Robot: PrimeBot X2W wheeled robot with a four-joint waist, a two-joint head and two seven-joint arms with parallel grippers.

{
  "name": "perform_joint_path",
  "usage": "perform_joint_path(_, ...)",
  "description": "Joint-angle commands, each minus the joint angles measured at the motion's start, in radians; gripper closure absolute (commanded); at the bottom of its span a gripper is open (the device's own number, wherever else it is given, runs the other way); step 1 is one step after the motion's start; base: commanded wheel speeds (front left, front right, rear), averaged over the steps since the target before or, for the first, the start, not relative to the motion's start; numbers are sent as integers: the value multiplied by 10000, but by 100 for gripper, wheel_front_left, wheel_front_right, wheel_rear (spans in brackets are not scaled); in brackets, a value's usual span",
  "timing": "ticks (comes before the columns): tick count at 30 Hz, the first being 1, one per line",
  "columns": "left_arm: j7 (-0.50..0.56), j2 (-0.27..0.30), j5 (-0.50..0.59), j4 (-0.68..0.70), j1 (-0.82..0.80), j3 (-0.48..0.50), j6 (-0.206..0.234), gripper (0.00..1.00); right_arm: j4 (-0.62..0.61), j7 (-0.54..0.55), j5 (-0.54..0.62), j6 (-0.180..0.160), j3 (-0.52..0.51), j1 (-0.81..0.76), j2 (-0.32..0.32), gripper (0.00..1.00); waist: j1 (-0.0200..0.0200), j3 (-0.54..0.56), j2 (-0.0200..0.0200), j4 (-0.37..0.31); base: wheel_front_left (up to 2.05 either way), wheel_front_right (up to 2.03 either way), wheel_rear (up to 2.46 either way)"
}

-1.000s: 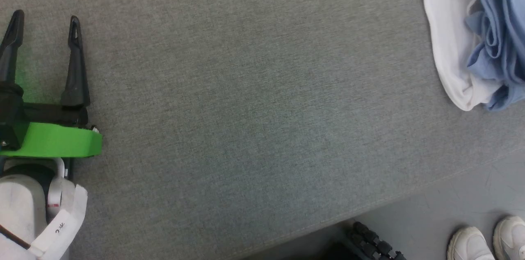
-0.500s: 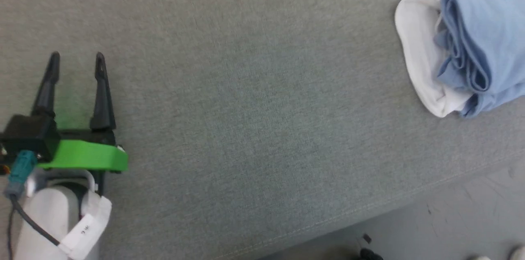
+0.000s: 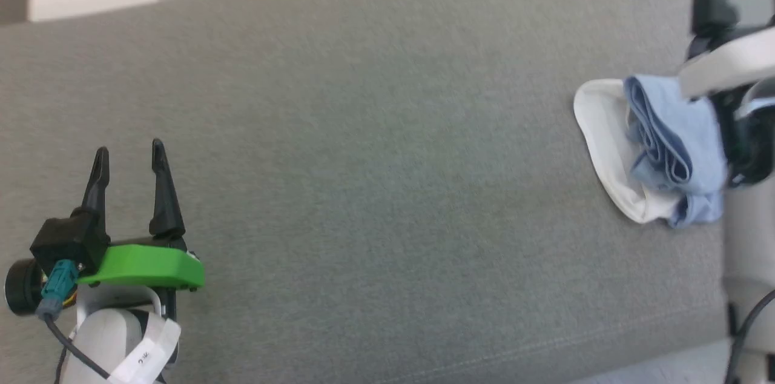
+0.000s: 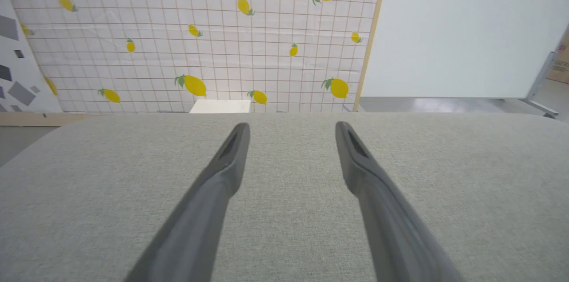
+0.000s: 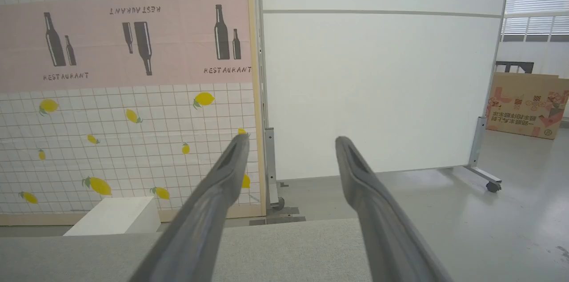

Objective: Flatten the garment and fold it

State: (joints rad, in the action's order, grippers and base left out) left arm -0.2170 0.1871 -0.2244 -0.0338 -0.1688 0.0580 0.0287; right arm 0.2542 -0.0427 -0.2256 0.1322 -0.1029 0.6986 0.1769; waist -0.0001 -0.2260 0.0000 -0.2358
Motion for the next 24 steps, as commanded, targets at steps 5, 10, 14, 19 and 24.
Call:
perform_joint_path(5,-169,-181,-298,-243,283,193,120,0,-163,-822,396,-15,-123,-1097,-827,0,1,1784,0,1413,0,0,0)
perform_joint_path(10,-255,-325,-529,-436,476,283,109,0,-134,-1620,649,-15,-286,-1978,-1163,0,1,2138,0,1821,0,0,0)
perform_joint_path(14,-302,-406,-661,-485,680,388,155,0,-67,-1829,628,-15,-79,-2795,-1248,0,1,2257,0,1918,0,0,0)
perform_joint_path(19,-332,-476,-787,-629,832,395,128,0,299,-1843,402,-15,421,-3810,-1262,0,1,2254,0,1913,0,0,0)
perform_joint_path(24,-326,-473,-715,-865,847,153,21,0,530,-1861,444,-15,600,-4528,-1264,0,1,2184,0,1920,0,0,0)
